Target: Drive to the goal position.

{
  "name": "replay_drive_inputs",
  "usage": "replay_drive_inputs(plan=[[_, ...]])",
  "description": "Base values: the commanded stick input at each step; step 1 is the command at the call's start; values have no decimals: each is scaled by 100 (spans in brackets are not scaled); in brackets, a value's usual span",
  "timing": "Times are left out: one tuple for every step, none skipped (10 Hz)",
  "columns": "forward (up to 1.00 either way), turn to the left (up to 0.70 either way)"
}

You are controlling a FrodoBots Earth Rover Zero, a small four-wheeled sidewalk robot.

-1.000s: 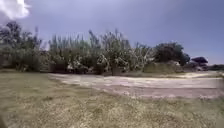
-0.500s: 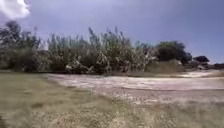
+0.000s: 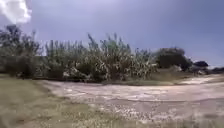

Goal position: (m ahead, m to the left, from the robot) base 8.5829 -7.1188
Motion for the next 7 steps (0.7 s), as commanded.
replay_drive_inputs(plan=[[70, 0], [70, 0], [70, 0], [70, 0], [70, 0], [70, 0], [70, 0]])
